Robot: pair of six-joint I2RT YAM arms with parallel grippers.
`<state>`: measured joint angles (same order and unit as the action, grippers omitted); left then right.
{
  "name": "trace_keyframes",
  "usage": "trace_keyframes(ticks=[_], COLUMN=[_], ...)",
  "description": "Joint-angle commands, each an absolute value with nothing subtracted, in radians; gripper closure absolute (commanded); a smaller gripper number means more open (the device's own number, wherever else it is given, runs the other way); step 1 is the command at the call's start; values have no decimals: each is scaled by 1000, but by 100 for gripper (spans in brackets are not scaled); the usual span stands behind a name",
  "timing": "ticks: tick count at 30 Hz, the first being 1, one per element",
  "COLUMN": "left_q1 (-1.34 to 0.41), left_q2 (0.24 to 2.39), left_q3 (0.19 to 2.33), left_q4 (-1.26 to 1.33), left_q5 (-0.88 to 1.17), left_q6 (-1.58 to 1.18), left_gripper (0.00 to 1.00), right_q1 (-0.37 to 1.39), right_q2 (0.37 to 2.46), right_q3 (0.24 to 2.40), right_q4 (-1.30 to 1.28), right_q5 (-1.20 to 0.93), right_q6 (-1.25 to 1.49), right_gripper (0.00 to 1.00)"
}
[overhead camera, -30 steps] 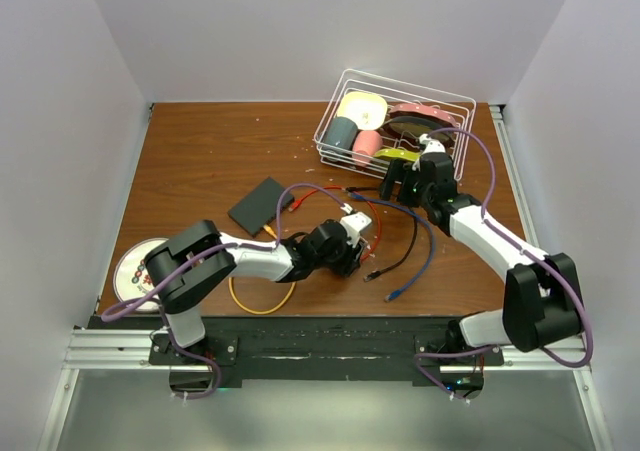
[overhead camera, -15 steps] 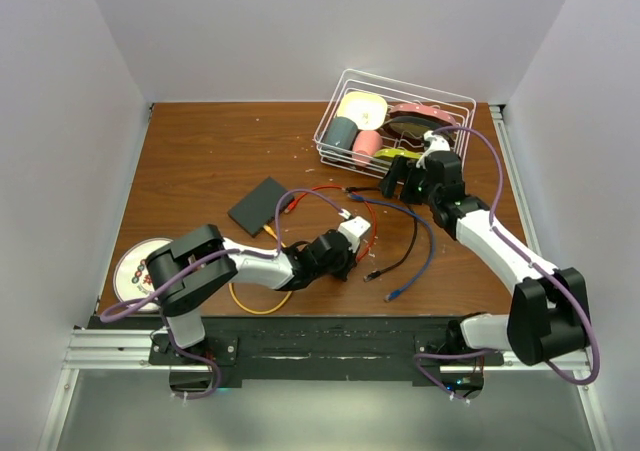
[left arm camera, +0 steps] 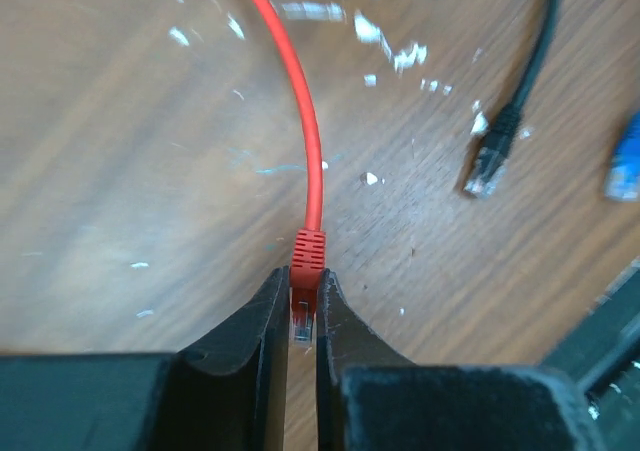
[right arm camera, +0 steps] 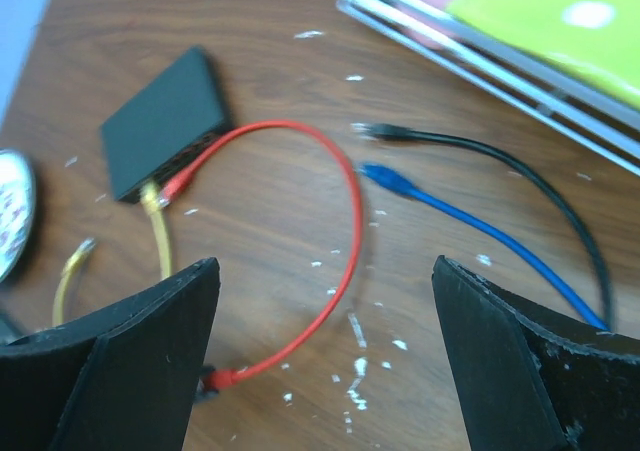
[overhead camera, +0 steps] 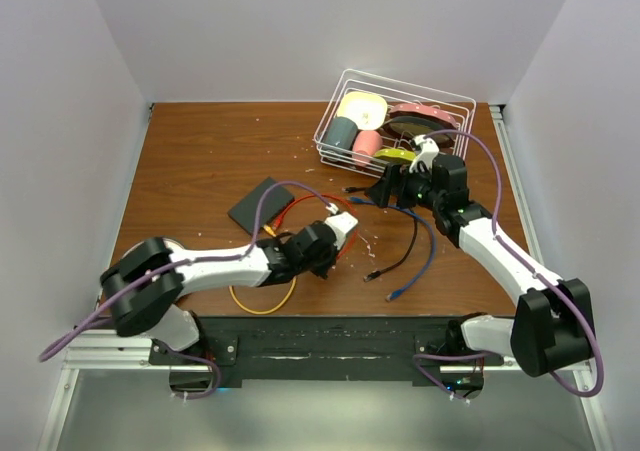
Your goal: Insert the plug into the switch port
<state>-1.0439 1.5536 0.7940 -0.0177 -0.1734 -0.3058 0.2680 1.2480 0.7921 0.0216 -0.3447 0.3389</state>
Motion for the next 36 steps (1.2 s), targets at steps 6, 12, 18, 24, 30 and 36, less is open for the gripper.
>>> trace_keyframes(ticks=[6,12,18,24,30,36], left_q1=[-989,-867,-838,-784,-764,-755], left_q2=[1364,1422,1348,1246,1198,1186], left_q3=[857,953,953,953,956,974], left_q4=[-89,-117,-118,-133,-140,-156], left_q5=[-68,326,291,322,373,414], left_q6=[-88,-31,-17,21,40,63], left_gripper=[100,100,100,100,100,100], right_q1=[288,394,446,459,471,480], right_q2=[1212,1261,1292,1330,1371,1370], right_q3=[814,919,901,903,928,931], right_q4=[175,65,15,5,20,14], right_q5=[-701,-756,-827,-885,-1003,-1023], right_q6=[293,200,169,163,167,160], right_gripper=[9,8,11,11,12,15])
